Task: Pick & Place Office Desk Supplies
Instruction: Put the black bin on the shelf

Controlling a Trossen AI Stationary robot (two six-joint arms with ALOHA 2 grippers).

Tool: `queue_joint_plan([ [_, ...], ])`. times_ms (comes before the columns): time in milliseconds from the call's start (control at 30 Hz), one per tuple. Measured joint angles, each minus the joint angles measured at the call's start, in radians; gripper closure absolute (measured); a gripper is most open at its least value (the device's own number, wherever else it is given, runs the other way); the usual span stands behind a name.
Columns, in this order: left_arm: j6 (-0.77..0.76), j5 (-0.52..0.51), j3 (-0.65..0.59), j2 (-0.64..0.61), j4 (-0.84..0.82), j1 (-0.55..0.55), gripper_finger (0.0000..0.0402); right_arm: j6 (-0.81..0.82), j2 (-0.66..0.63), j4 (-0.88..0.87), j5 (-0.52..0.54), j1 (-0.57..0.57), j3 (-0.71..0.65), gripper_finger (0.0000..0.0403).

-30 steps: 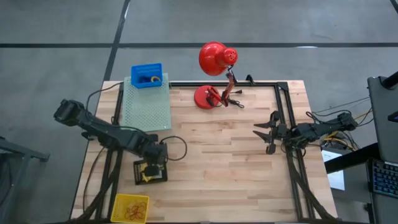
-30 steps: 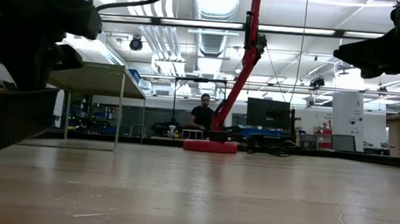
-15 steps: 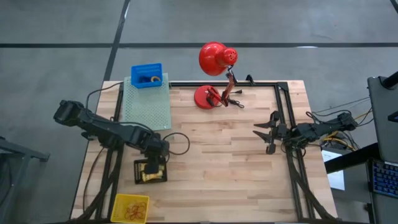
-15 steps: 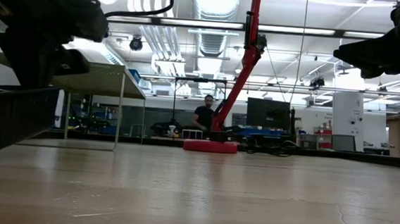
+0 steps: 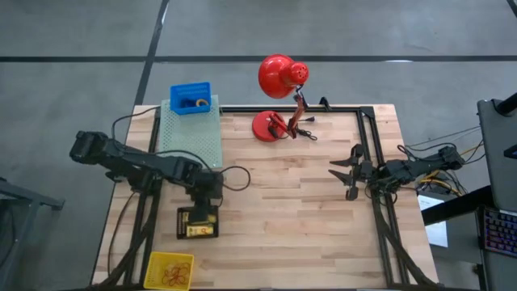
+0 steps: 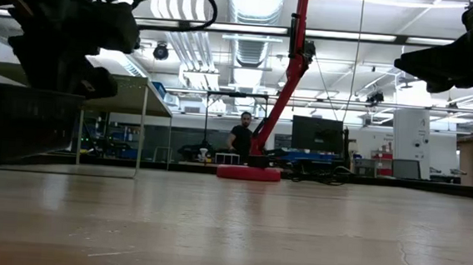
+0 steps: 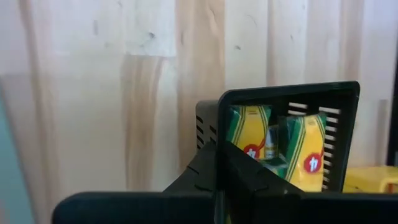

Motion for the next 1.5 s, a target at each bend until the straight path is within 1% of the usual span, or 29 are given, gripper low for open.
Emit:
queue_joint_plan([
  [267,0.01,0.091,-0.02,0.001,0.017,0.03,0.0386,0.0,0.0,0.0,0.0,0.0,0.0,0.0275],
  [467,0.012,0.119,-0.02,0.001,0.014,0.038,0.0385,0.0,0.0,0.0,0.0,0.0,0.0,0.0275],
  [600,0.008,0.161,-0.019,0.001,-0.007,0.052,0.0385,0.0,0.0,0.0,0.0,0.0,0.0,0.0275],
  [733,-0.008,0.169,-0.003,0.001,-0.034,0.062,0.0385,0.0,0.0,0.0,0.0,0.0,0.0,0.0275],
  [867,-0.015,0.17,0.037,0.001,-0.071,0.062,0.0385,0.0,0.0,0.0,0.0,0.0,0.0,0.0275],
  [1133,-0.012,0.161,0.142,0.0,-0.197,0.073,0.0383,0.0,0.0,0.0,0.0,0.0,0.0,0.0275],
  [1300,0.055,0.159,0.213,0.0,-0.295,0.096,0.0372,0.0,0.0,0.0,0.0,0.0,0.0,0.0275],
  [1500,0.117,0.162,0.309,0.0,-0.433,0.147,0.0371,0.0,0.0,0.0,0.0,0.0,0.0,0.0275],
])
